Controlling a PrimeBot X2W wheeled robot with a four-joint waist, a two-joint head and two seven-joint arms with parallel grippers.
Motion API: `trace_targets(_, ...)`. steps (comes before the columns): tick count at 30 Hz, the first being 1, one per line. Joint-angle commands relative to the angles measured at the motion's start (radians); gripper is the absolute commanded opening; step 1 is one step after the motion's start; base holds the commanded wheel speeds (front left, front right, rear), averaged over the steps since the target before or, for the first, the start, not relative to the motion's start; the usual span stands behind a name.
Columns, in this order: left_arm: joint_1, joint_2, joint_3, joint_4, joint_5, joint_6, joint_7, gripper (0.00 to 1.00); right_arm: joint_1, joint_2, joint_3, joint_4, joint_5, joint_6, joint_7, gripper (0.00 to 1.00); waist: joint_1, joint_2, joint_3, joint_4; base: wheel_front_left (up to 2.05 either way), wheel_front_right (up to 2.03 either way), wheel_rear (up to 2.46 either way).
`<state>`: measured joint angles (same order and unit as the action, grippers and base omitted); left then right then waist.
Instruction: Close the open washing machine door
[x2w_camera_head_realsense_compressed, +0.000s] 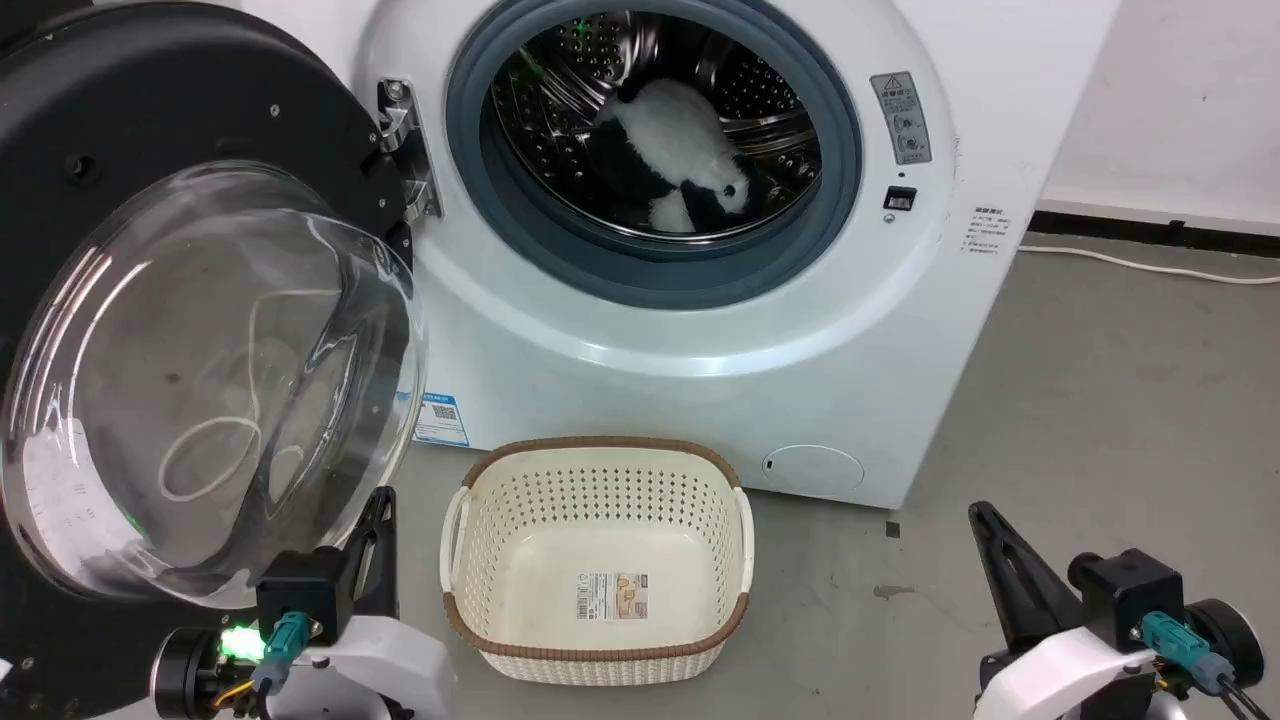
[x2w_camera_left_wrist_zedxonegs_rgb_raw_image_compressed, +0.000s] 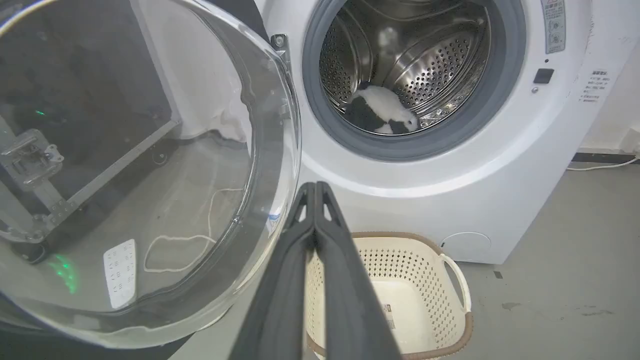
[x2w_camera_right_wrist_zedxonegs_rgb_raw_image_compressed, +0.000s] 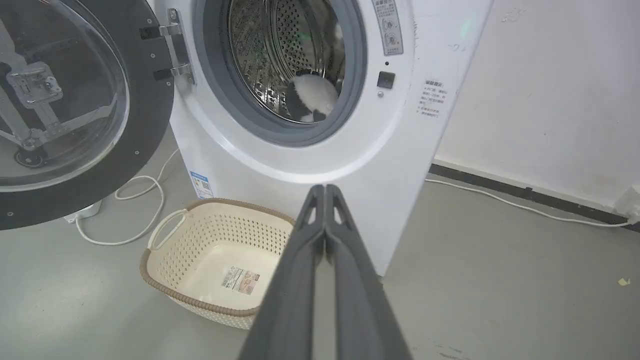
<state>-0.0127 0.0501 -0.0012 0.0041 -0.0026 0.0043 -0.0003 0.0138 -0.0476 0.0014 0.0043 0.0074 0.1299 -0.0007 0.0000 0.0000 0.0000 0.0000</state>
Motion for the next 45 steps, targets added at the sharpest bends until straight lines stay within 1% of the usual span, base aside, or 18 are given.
trace_targets(1, 0.013, 0.0, 0.001, -0.004, 0.003, -0.004, 0.0, 0.0, -0.014, -0.003, -0.001, -0.004, -0.007, 0.001, 0.001, 0.0, 0.0, 0.0, 0.0, 0.0, 0.0, 0.0, 0.0)
trace_targets(45, 0.013, 0.0, 0.001, -0.004, 0.003, -0.004, 0.0, 0.0, -0.014, -0.003, -0.001, -0.004, -0.007, 0.001, 0.001, 0.0, 0.0, 0.0, 0.0, 0.0, 0.0, 0.0, 0.0)
